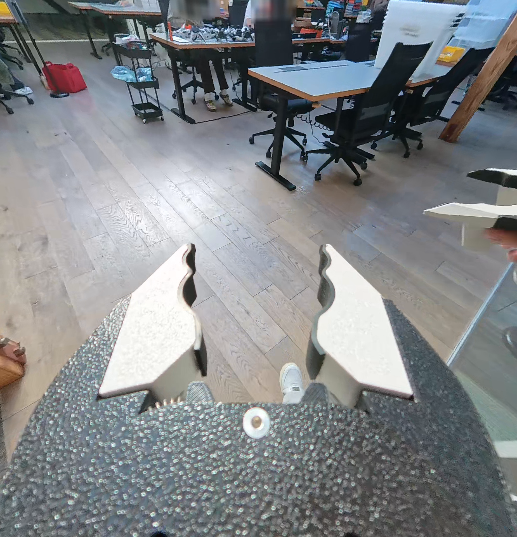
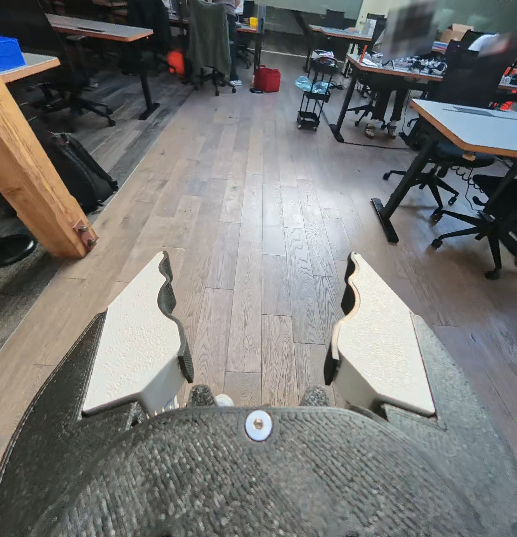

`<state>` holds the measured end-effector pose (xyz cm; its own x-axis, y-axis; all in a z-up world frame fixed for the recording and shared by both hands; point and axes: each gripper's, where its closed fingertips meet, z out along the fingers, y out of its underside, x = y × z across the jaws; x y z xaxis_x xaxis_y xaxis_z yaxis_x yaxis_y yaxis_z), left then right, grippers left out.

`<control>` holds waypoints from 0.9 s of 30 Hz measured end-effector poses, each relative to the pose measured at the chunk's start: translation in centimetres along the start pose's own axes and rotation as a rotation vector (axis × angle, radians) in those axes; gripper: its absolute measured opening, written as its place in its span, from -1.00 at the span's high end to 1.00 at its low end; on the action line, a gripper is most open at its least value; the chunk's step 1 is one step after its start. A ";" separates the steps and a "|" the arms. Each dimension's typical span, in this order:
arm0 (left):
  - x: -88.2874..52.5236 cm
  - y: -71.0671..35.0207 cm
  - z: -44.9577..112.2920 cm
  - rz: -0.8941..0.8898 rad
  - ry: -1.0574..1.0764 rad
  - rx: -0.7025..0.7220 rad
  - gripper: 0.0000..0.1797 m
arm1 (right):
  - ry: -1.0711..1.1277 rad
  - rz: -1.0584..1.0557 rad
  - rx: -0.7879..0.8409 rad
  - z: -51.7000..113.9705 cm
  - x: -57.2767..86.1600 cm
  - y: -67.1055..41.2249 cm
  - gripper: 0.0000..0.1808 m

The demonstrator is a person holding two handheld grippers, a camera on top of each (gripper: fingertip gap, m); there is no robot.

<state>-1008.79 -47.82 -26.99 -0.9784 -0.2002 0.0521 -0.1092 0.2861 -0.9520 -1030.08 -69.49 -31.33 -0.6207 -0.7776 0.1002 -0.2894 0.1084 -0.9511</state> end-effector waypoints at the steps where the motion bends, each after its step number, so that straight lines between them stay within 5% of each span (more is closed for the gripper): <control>1: 0.0 -0.6 2.8 -0.010 0.013 0.003 0.06 | 0.018 -0.001 0.000 2.7 1.5 -0.2 -0.33; 10: -1.8 -12.1 28.5 0.036 0.044 0.051 -0.16 | 0.018 -0.019 -0.051 22.3 17.2 -6.7 -0.43; 16: 1.7 -18.1 45.7 0.065 0.158 0.042 -0.34 | 0.159 0.028 -0.069 27.3 30.3 -7.6 -0.47; 27: 18.2 -26.1 81.5 0.150 0.508 0.050 -0.37 | 0.554 0.180 -0.136 29.9 63.0 -4.3 -0.55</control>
<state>-1009.40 -135.33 -25.76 -0.9458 0.3219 0.0424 0.0344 0.2291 -0.9728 -1046.21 -137.48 -29.67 -0.9457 -0.3045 0.1134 -0.2124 0.3153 -0.9249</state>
